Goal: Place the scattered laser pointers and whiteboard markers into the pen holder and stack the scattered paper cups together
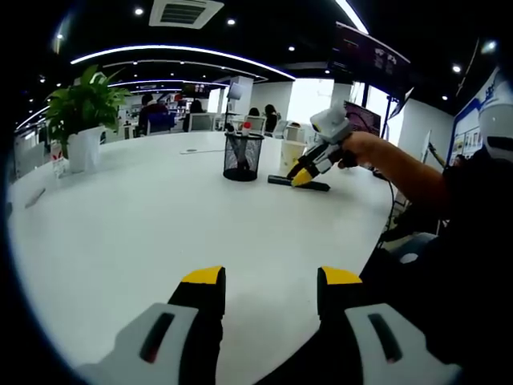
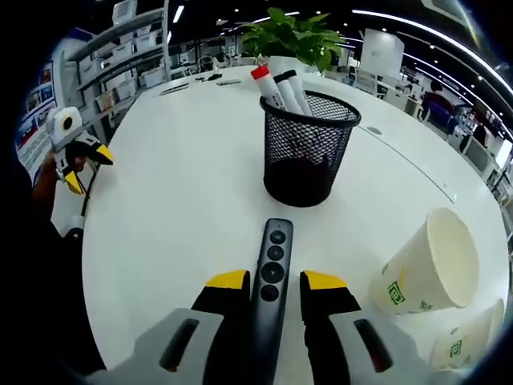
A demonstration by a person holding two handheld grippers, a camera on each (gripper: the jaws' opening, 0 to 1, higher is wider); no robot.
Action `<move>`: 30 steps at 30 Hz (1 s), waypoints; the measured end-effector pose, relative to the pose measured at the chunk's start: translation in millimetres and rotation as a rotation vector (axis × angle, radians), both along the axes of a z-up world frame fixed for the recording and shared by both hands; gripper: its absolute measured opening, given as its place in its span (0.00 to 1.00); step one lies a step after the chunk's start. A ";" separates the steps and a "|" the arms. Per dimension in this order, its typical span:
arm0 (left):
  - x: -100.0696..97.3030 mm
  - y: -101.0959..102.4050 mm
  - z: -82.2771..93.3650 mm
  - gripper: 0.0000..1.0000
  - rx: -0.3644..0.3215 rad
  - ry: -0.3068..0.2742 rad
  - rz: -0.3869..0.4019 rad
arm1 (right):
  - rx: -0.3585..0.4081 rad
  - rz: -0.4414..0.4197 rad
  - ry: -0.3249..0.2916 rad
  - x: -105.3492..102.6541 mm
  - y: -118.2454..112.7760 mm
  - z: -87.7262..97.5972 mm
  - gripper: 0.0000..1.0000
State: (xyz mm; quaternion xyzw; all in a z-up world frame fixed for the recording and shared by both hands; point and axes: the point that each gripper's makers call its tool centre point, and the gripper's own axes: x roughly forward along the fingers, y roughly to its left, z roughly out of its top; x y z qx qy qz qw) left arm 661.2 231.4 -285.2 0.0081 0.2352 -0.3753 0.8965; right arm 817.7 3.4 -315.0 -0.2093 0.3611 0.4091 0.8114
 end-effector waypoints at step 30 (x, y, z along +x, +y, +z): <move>0.3 -1.7 -1.3 0.47 0.002 0.006 0.000 | 0.014 -0.023 -0.002 -7.9 2.0 -0.6 0.19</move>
